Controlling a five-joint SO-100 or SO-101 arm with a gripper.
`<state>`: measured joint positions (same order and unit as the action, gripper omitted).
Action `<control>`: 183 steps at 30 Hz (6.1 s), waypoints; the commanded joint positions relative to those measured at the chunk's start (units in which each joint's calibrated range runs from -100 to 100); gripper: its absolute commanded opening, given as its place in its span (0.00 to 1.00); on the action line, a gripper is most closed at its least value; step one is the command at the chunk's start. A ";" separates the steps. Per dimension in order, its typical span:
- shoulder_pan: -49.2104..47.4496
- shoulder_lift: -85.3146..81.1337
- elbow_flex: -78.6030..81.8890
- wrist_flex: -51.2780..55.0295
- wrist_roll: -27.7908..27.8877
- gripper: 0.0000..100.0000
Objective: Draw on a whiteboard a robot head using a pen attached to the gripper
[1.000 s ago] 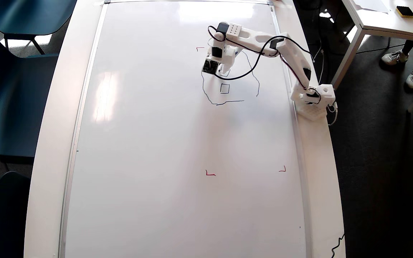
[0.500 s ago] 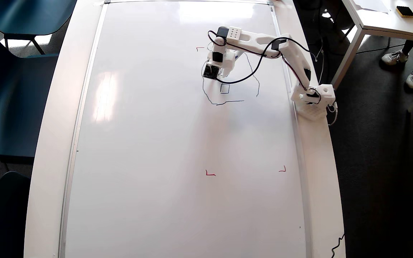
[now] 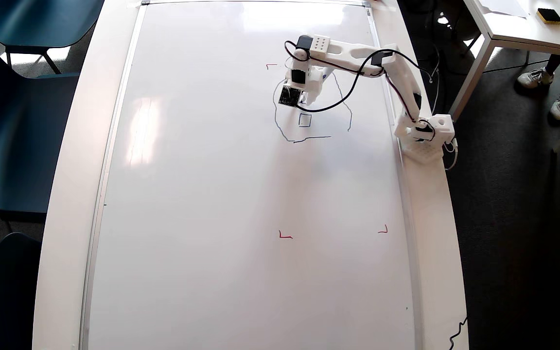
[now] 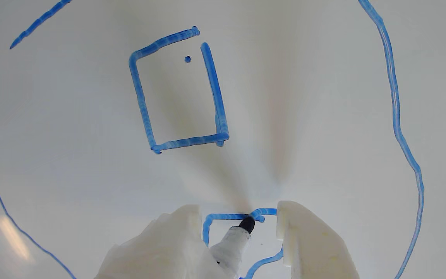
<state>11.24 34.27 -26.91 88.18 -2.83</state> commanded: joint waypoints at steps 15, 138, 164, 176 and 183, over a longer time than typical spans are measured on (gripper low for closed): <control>-1.26 -26.84 13.61 6.96 2.34 0.12; -3.83 -20.55 37.85 -10.24 0.90 0.12; -1.55 -29.02 45.47 -9.81 1.33 0.12; -2.73 -25.50 23.23 -9.55 -0.55 0.12; -5.23 -16.28 12.15 -8.25 -1.46 0.12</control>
<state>7.32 14.95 -7.72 79.22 -3.83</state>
